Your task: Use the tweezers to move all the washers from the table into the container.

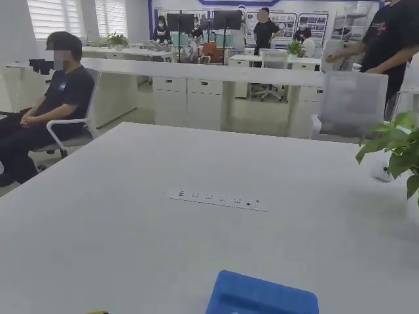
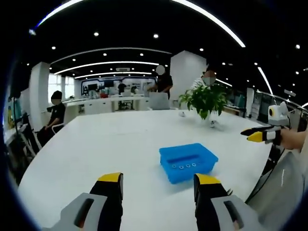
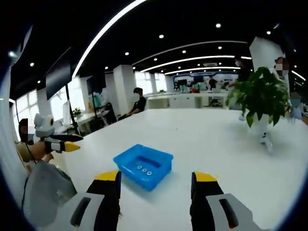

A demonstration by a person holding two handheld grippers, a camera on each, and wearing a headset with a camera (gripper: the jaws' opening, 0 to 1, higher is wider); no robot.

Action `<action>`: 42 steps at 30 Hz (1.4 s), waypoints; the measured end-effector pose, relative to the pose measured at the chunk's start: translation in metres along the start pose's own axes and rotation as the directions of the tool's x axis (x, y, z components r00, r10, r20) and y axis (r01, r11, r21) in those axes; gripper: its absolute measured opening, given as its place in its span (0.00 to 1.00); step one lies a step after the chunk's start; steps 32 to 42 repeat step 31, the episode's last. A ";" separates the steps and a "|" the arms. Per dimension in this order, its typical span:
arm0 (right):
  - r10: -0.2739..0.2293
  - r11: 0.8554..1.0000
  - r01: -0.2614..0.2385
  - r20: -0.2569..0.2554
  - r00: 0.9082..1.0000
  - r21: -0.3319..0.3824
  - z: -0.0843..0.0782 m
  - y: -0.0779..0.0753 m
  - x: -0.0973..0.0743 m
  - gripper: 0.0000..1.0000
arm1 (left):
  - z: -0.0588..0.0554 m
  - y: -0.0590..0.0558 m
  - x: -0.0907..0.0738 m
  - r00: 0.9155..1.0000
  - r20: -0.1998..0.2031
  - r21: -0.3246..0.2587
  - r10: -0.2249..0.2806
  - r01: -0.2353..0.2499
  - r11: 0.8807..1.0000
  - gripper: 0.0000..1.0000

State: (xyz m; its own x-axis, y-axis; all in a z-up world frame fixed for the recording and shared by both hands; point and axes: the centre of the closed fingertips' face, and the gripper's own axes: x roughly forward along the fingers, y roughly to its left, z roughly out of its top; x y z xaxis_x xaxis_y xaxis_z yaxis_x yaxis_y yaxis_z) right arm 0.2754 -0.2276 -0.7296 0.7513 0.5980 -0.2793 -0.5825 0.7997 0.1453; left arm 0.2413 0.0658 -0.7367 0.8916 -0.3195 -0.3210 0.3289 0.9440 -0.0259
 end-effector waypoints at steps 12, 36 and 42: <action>-0.135 0.991 0.135 0.181 0.974 0.008 0.018 -0.034 -0.014 0.96 | 0.011 0.021 0.002 0.995 0.069 -0.040 0.068 -0.065 0.997 0.92; -0.163 0.986 0.164 0.178 0.970 0.009 0.020 -0.033 -0.016 0.99 | 0.019 0.015 -0.001 0.989 0.128 0.017 0.072 -0.075 0.997 0.99; -0.163 0.986 0.164 0.178 0.970 0.009 0.020 -0.033 -0.016 0.99 | 0.019 0.015 -0.001 0.989 0.128 0.017 0.072 -0.075 0.997 0.99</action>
